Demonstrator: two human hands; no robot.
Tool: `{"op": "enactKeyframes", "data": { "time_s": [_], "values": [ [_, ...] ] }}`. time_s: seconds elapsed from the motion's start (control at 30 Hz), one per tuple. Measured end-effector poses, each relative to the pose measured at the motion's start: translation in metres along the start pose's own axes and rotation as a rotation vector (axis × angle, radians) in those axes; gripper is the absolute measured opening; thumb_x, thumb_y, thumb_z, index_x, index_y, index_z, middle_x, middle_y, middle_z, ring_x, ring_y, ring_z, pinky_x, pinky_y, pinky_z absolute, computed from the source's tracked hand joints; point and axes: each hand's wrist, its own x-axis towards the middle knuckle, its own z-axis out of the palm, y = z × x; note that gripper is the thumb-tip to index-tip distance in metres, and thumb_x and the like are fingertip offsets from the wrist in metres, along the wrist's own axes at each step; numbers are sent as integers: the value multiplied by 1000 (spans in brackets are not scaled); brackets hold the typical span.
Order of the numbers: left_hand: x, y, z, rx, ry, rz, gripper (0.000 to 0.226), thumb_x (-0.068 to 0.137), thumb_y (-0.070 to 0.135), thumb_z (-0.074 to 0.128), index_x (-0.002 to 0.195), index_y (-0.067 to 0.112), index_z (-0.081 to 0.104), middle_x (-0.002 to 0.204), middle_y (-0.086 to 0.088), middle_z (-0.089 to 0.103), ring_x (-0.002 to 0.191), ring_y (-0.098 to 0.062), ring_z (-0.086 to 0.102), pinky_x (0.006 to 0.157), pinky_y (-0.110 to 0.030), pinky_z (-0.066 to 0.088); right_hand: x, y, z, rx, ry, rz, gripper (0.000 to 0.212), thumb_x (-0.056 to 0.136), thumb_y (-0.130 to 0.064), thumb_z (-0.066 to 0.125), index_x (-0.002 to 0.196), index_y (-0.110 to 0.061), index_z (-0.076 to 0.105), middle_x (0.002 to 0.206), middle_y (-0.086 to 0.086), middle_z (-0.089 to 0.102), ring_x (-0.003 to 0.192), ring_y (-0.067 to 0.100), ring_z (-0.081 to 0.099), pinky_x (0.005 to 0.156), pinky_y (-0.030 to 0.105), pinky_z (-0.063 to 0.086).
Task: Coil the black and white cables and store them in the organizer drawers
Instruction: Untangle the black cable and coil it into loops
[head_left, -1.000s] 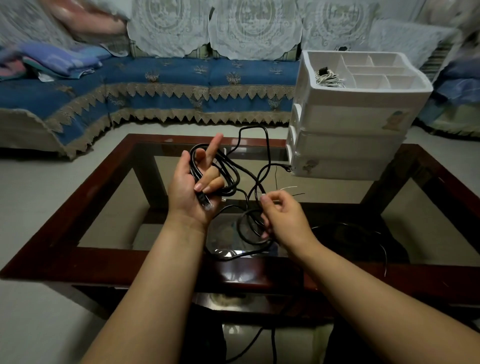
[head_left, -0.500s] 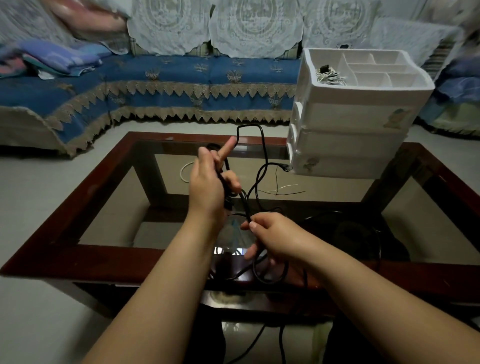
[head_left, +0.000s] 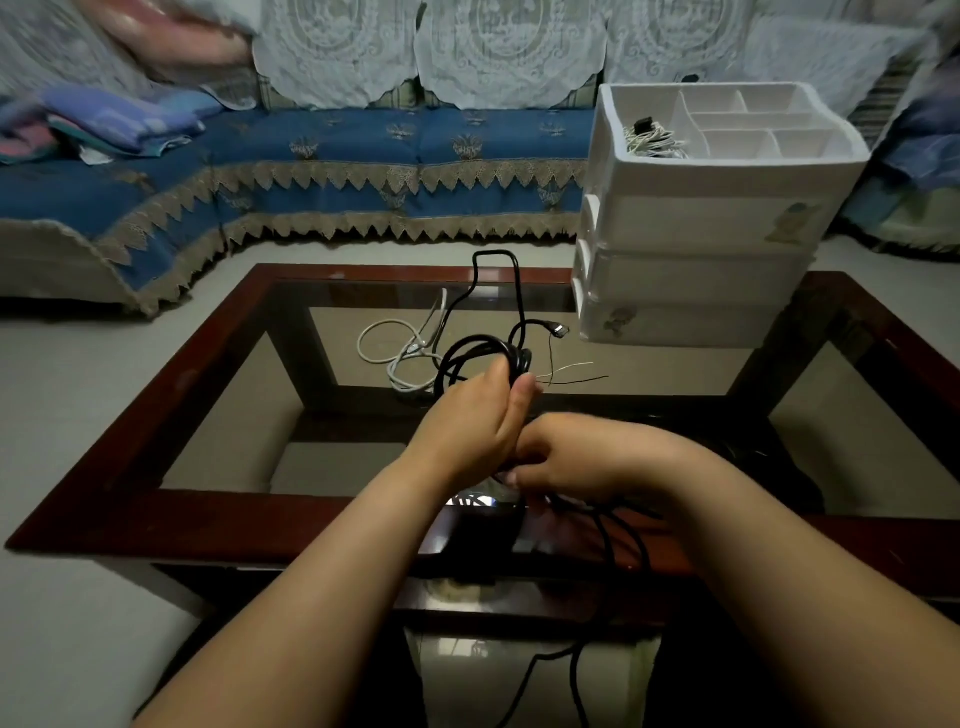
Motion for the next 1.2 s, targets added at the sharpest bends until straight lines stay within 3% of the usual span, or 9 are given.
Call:
{"op": "enactKeyframes", "data": {
  "time_s": [0.27, 0.37, 0.5, 0.63, 0.73, 0.83, 1.0, 1.1, 1.2],
  "values": [
    [-2, 0, -2, -210, -5, -114, 30, 102, 33, 35, 75, 23, 42, 65, 5, 52, 62, -13, 51, 60, -36, 39, -7, 7, -9, 89, 243, -82, 13, 84, -27, 66, 84, -15, 64, 73, 1, 71, 67, 14, 67, 73, 42, 55],
    [0, -1, -9, -364, 47, -190, 32, 101, 38, 38, 74, 23, 48, 66, 7, 52, 57, 0, 49, 56, -23, 37, -11, 11, -15, 492, 132, -137, 21, 84, -27, 68, 99, -14, 58, 73, 2, 67, 74, 18, 66, 82, 44, 52],
    [-1, -7, -16, -656, -38, -292, 74, 70, 84, 38, 89, 14, 54, 69, -2, 55, 51, -3, 48, 48, -20, 39, -17, 14, -25, 595, 5, -264, 58, 76, -50, 65, 126, -27, 46, 87, 1, 69, 96, 3, 64, 92, 30, 41],
    [-3, -10, -22, -957, -282, -256, 98, 50, 78, 67, 109, 2, 49, 61, 2, 58, 42, -4, 39, 39, -16, 30, -19, 22, -28, 729, -87, -370, 109, 57, -77, 67, 147, -36, 20, 95, 3, 64, 105, 19, 60, 106, 48, 39],
    [-2, -14, -24, -1099, -409, -237, 79, 57, 60, 79, 107, 11, 44, 68, -3, 65, 43, -8, 34, 39, -19, 23, -23, 30, -34, 764, -156, -423, 111, 58, -73, 70, 149, -42, 13, 98, 7, 58, 97, 27, 53, 98, 58, 40],
    [-3, -14, -25, -1211, -432, -266, 72, 58, 49, 86, 104, 15, 42, 61, 1, 47, 41, -5, 31, 37, -18, 24, -26, 29, -35, 883, -182, -458, 82, 76, -50, 69, 145, -44, 25, 86, 6, 52, 76, 24, 45, 71, 42, 49],
    [-3, -7, -26, -1244, -385, -361, 31, 88, 39, 60, 73, 21, 39, 52, 6, 27, 37, -4, 20, 36, -14, 16, -14, 13, -23, 921, 495, -181, 17, 85, -29, 64, 97, -18, 59, 54, -6, 41, 45, 6, 34, 41, 18, 27],
    [-2, -3, -28, -1278, -363, -392, 37, 91, 42, 51, 64, 23, 34, 49, 7, 25, 35, -5, 18, 36, -13, 13, -10, 9, -17, 777, 799, -154, 14, 89, -26, 63, 84, -18, 53, 43, -14, 49, 41, -2, 46, 47, 14, 35],
    [0, -4, -32, -1259, -317, -335, 40, 84, 48, 57, 62, 22, 37, 47, 8, 29, 35, -6, 23, 34, -16, 20, -10, 7, -8, 412, 1082, -147, 18, 89, -38, 60, 94, -22, 53, 63, -13, 60, 62, -1, 59, 59, 26, 50]
  ]
}}
